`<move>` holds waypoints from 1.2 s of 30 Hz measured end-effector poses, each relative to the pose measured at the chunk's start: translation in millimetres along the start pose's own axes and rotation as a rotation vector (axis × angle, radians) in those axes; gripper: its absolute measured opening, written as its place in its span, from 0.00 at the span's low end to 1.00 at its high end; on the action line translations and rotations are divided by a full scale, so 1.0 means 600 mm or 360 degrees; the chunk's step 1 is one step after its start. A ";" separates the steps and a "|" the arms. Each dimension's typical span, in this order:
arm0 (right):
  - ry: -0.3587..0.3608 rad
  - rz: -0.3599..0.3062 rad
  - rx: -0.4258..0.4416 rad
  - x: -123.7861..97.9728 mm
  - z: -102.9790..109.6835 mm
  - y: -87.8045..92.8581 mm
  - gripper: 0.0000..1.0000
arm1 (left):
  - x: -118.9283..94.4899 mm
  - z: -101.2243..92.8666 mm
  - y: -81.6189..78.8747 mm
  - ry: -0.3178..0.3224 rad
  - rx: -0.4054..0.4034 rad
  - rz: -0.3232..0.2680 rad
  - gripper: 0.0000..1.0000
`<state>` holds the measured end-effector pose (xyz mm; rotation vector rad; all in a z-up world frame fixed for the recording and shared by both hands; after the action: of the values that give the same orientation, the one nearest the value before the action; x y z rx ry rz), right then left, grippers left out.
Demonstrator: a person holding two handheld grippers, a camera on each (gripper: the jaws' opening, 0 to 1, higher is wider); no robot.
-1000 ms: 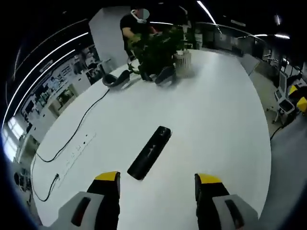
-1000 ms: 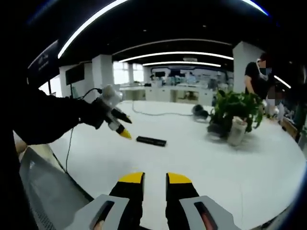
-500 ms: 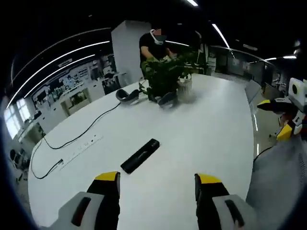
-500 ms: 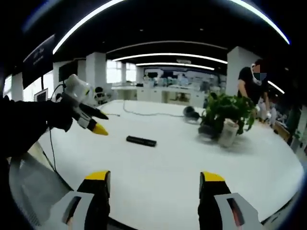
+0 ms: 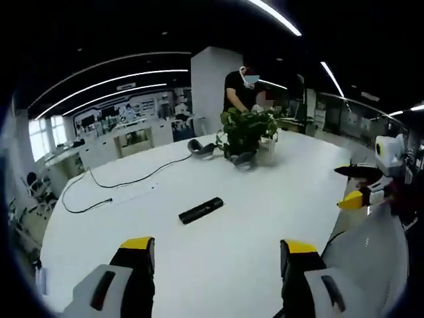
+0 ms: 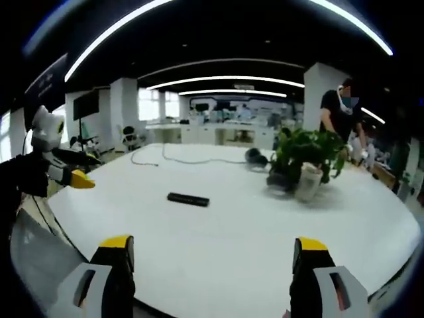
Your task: Press the specified remote control buttons in sequence, fully releasing each button before pressing the next.
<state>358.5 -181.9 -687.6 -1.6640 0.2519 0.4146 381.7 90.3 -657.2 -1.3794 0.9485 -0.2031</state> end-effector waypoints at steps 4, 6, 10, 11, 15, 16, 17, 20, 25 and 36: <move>0.0027 0.0027 -0.0014 0.002 -0.003 0.005 0.99 | -0.038 -0.006 0.020 -0.0102 -0.0099 -0.0058 0.88; 0.0028 0.0031 -0.0023 0.002 -0.003 0.006 0.99 | -0.050 -0.015 0.035 -0.0107 -0.0143 -0.0076 0.90; 0.0031 0.0033 -0.0032 0.002 -0.003 0.006 0.98 | -0.065 -0.006 0.055 -0.0255 -0.0115 -0.0149 0.97; 0.0034 0.0028 -0.0032 0.001 -0.003 0.006 0.98 | -0.067 -0.005 0.058 -0.0278 -0.0105 -0.0155 0.97; 0.0050 0.0003 -0.0015 0.000 -0.007 0.001 0.98 | -0.073 0.009 0.068 -0.0378 -0.0141 -0.0195 0.98; 0.0054 -0.0003 -0.0012 -0.001 -0.008 0.000 0.98 | -0.073 0.017 0.071 -0.0403 -0.0151 -0.0226 0.99; 0.0060 -0.0008 -0.0012 -0.001 -0.008 -0.001 0.98 | -0.073 0.020 0.073 -0.0431 -0.0144 -0.0238 1.00; 0.0062 -0.0003 -0.0019 0.000 -0.008 0.000 0.97 | -0.082 0.036 0.074 -0.0576 -0.0015 -0.0176 1.00; 0.0079 -0.0006 -0.0015 -0.001 -0.012 -0.002 0.94 | -0.093 0.048 0.083 -0.0634 -0.0051 -0.0224 1.00; 0.0099 -0.0018 0.0008 -0.003 -0.015 -0.006 0.89 | -0.111 0.091 0.114 -0.0721 -0.0161 -0.0228 1.00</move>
<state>359.3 -190.6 -682.7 -1.6743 0.2893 0.3534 349.3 189.2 -693.1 -1.5049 0.4889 0.0523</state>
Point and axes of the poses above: the point that each gripper's makers call its tool centre point, and the gripper's own axes: x roughly forward along the fingers, z roughly to its left, y roughly out of its underside, the point moved 1 cm from there along -x, roughly backward along the fingers, and after that the axes turned 12 degrees about y, right-handed, at the moved point
